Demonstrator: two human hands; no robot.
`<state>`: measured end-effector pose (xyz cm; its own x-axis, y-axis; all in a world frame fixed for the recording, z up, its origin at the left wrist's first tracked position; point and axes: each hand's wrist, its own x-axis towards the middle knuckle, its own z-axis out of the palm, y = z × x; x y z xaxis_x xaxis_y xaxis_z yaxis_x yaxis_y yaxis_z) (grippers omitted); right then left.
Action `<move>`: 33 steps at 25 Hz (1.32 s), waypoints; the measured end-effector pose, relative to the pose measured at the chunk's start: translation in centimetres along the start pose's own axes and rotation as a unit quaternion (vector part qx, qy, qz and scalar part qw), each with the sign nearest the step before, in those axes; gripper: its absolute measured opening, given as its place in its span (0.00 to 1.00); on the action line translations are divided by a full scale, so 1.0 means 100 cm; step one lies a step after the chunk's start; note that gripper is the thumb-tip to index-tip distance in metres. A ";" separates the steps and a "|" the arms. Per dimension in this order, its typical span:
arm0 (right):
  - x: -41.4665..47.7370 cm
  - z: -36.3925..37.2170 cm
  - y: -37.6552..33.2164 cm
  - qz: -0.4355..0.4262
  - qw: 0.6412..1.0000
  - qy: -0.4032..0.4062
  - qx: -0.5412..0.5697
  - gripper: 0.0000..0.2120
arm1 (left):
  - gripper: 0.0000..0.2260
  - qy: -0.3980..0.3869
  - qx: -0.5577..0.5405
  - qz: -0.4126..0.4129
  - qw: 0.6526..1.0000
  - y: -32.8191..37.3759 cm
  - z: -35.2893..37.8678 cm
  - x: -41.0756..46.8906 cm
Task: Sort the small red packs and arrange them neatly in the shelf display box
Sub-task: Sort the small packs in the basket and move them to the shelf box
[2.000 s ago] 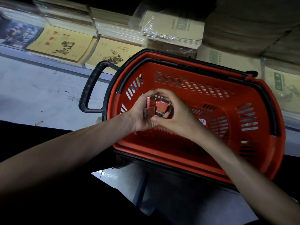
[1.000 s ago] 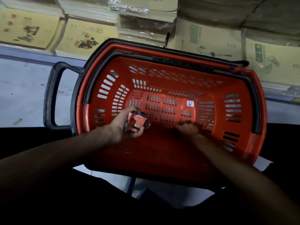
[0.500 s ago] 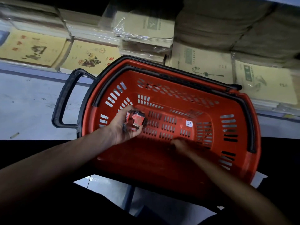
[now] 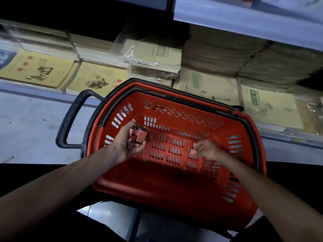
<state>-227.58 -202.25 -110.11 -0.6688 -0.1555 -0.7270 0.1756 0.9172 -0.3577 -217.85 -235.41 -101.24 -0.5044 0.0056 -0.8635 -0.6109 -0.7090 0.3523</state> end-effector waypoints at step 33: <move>-0.201 -0.161 -0.245 -0.351 0.876 0.321 0.078 0.04 | 0.22 -0.203 -0.105 0.071 0.971 0.090 0.176 -0.117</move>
<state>-230.06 -215.70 -77.34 -0.9111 -0.3773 0.1662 -0.3793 0.6090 -0.6966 -228.17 -229.41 -81.65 -0.8000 0.1449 -0.5823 -0.4010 -0.8509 0.3393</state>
